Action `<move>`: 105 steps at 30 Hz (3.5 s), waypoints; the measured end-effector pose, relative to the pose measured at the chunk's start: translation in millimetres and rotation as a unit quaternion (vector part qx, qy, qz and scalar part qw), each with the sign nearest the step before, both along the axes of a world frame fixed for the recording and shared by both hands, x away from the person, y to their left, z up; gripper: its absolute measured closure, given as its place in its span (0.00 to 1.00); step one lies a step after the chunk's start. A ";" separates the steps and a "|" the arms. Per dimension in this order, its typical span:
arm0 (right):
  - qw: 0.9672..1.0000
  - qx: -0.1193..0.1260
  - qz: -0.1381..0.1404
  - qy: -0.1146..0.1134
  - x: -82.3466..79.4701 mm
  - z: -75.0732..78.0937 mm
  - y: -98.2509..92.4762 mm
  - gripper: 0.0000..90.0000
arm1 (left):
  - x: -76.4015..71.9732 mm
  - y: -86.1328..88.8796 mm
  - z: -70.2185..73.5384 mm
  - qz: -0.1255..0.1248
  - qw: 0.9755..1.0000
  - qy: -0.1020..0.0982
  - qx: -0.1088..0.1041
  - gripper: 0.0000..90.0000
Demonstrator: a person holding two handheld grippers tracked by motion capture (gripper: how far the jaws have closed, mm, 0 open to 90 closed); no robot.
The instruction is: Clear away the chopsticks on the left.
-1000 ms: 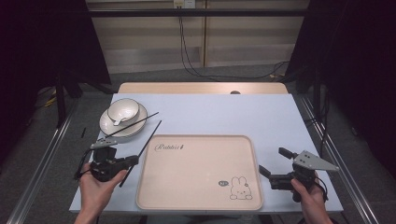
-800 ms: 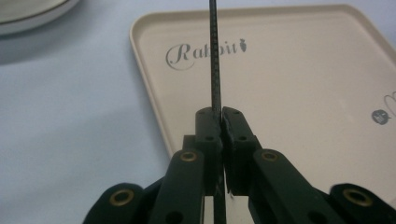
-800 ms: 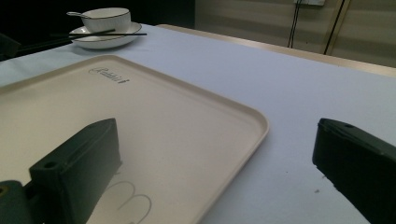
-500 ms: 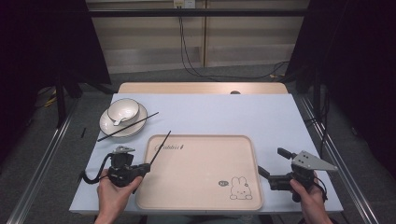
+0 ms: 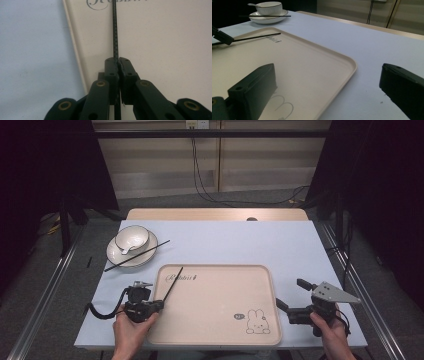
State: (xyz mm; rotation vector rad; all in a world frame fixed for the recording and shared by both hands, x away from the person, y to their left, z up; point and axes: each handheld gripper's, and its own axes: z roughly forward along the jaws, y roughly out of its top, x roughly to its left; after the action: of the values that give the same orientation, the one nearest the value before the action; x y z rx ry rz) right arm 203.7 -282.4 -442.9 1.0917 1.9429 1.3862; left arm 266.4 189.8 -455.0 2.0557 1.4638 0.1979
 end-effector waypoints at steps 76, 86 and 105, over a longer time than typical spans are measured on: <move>1.000 0.004 -0.006 0.001 0.7 0.2 -1.9 0.01 | 96.8 164.6 48.6 -0.124 0.968 -0.218 -0.020 0.10; 1.000 0.004 -0.007 0.002 0.9 0.0 -2.1 0.01 | 124.9 163.0 19.7 -0.154 0.973 -0.171 0.004 0.31; 1.000 0.004 -0.005 0.000 0.4 0.2 -2.0 0.01 | 155.5 141.3 1.3 -0.183 0.972 -0.144 0.026 0.65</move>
State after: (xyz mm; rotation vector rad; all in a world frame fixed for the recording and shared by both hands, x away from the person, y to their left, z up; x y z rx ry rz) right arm 204.1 -284.4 -442.7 1.1024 1.9307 1.3904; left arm 421.9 331.2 -453.7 2.1882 0.8970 0.3685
